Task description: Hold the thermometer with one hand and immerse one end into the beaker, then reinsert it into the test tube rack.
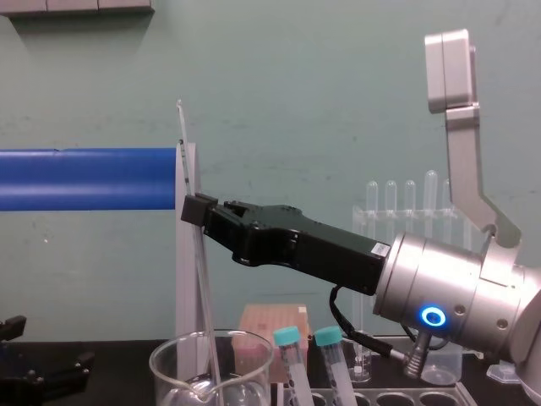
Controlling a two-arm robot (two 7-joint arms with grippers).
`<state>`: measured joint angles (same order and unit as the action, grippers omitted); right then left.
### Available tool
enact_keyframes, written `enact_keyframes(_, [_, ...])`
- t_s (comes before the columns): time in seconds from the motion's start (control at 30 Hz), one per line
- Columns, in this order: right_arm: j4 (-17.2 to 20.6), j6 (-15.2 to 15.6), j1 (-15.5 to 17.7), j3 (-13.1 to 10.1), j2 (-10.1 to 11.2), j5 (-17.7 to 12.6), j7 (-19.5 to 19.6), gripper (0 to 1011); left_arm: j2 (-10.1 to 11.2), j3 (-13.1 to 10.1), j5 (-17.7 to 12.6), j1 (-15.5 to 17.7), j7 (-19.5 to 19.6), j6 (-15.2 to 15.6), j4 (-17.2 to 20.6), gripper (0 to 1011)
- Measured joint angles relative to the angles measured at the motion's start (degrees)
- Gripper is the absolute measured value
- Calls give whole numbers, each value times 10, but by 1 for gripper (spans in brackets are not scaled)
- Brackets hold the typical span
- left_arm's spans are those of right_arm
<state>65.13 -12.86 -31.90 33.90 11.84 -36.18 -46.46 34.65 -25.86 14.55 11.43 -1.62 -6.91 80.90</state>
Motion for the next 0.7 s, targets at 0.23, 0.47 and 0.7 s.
enact_keyframes(0.23, [-1, 0, -1, 0, 0, 0, -1, 52, 0, 0, 0, 0, 0, 0, 0, 1008])
enact_keyframes(0.47, [-2, 0, -2, 0, 0, 0, -2, 52, 0, 0, 0, 0, 0, 0, 0, 1008])
enact_keyframes(0.7, [-1, 0, -1, 0, 0, 0, -2, 52, 0, 0, 0, 0, 0, 0, 0, 1008])
